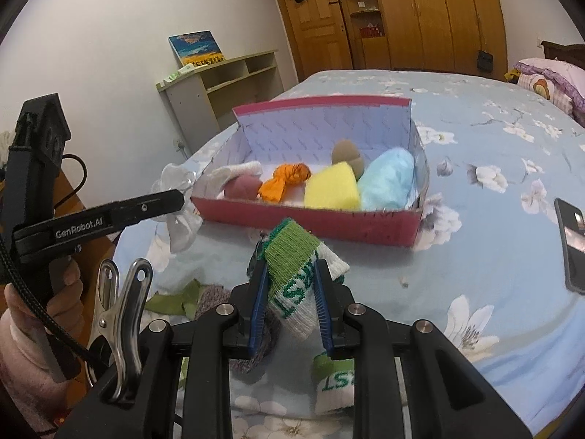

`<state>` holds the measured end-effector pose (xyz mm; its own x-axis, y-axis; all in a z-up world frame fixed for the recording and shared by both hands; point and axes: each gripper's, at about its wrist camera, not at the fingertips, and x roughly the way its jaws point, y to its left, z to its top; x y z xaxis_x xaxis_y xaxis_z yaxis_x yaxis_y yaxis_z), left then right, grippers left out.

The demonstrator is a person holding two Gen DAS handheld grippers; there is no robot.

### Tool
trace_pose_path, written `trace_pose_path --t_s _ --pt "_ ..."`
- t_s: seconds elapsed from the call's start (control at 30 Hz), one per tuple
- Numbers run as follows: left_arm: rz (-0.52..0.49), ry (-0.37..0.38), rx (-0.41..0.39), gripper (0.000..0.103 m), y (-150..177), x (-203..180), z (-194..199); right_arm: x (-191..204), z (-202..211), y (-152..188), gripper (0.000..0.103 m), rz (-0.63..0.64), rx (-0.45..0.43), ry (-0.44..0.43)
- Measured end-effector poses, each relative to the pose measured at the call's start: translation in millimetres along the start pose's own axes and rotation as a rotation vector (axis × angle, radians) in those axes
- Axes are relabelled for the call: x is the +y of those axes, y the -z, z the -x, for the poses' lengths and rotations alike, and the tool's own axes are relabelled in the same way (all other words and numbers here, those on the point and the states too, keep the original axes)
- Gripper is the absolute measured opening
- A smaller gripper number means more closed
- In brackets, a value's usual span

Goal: Organize soft objects
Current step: 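Carry the mesh bag and FIRST sock down into the pink box with both tools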

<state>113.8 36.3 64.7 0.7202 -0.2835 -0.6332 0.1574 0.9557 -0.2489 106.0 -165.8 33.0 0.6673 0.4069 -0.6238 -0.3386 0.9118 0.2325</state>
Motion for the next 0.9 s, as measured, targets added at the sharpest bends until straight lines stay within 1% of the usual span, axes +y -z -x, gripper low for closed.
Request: trace_pose_path --t_s 0.27,0.47,0.67,0.9 --pt "-0.006 -0.002 -0.011 0.02 -30.4 1.0 -14.7 -8.6 -3.0 -16.0 0.025 0.0 -0.017 0.009" --pt "-0.015 -0.023 -0.033 0.02 -52.8 0.8 -29.4 -12.6 -5.3 -25.3 0.025 0.003 -0.033 0.005" --pt "-0.034 -0.055 -0.049 0.02 -70.8 2.3 -53.5 -17.6 -9.7 -32.9 0.026 0.001 -0.036 0.011" --pt "-0.038 -0.079 -0.027 0.02 -80.2 9.2 -85.6 -22.9 -13.0 -40.9 0.026 -0.006 -0.052 0.015"
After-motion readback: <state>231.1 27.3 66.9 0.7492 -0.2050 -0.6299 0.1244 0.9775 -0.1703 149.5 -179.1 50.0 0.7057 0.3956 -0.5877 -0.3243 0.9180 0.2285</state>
